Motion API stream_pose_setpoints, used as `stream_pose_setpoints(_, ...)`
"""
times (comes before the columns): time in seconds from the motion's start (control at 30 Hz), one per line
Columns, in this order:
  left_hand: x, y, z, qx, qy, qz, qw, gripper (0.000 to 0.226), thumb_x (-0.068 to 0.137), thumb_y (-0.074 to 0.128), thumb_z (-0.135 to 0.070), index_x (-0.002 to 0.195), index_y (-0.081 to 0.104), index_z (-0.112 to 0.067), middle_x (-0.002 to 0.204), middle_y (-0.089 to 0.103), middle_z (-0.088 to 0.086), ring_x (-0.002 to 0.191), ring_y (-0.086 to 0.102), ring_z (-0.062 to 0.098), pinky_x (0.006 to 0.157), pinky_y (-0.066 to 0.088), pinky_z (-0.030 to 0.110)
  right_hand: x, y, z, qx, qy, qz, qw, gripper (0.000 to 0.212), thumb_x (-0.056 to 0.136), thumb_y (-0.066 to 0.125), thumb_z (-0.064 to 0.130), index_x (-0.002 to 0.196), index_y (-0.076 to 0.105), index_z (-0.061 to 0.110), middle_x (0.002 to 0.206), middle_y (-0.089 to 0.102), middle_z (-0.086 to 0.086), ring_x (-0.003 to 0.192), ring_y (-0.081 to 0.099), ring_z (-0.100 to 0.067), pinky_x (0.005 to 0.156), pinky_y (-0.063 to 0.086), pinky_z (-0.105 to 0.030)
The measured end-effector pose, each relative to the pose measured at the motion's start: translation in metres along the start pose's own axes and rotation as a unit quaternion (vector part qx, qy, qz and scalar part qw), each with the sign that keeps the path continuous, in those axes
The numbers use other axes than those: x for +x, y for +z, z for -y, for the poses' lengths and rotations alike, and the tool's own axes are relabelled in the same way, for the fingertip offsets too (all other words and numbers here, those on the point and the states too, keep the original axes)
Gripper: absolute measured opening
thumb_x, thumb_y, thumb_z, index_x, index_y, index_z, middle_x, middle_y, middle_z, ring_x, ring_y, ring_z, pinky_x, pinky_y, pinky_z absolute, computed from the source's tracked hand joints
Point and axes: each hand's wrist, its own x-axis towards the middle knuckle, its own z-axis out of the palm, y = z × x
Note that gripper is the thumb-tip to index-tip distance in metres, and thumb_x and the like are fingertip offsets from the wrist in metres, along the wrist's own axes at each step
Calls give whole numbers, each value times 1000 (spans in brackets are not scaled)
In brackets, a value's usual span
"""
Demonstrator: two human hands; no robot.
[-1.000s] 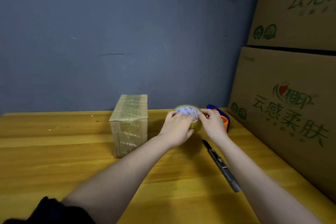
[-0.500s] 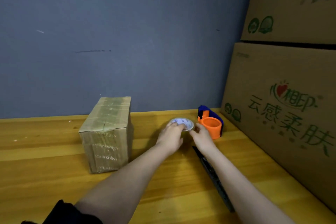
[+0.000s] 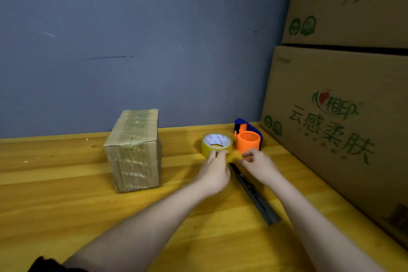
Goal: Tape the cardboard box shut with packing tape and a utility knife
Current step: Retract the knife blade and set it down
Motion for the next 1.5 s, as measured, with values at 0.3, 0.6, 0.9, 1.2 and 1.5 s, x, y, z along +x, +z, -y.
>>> stream_pose_setpoints(0.3, -43, 13, -25, -124, -68, 124, 982, 54, 91, 40, -11, 143, 21, -10, 131, 53, 17, 87, 57, 30, 70, 44, 33, -53, -5, 11, -231, 71, 51, 969, 60, 82, 46, 65, 116, 55, 16, 121, 61, -7, 112, 58, -29, 81, 45, -33)
stream_pose_setpoints(0.6, -58, 4, -15, -278, -114, 115, 947, 68, 90, 53, -20, 145, 15, -13, 135, 47, 13, 119, 49, 24, 96, 45, 35, -62, 1, 21, -1, 85, 31, 996, 34, 70, 62, 49, 82, 66, 18, 96, 70, -9, 90, 64, -29, 76, 52, -37)
stream_pose_setpoints(0.9, -77, -26, 14, -430, -109, 104, 890, 26, 98, 43, -26, 120, 40, -12, 83, 66, 6, 49, 65, 8, 48, 51, 19, -66, 27, 71, 440, -35, 46, 896, 10, 86, 65, 19, 77, 60, 18, 71, 58, 2, 68, 56, -11, 57, 44, -21)
stream_pose_setpoints(1.2, -76, -22, 46, -440, -45, 88, 892, 11, 98, 40, -7, 97, 41, -17, 72, 53, 4, 44, 61, 6, 34, 40, 16, -77, 46, 86, 533, -93, 70, 838, 14, 96, 49, 16, 105, 53, 6, 85, 74, -12, 68, 69, -16, 59, 56, -24)
stream_pose_setpoints(1.5, -75, -25, 48, -428, -44, 139, 892, 11, 100, 36, -10, 90, 39, -14, 73, 60, 5, 37, 57, 6, 30, 36, 15, -79, 47, 84, 519, -124, 33, 845, 15, 96, 48, 19, 105, 56, 10, 79, 73, -10, 72, 65, -13, 66, 55, -26)
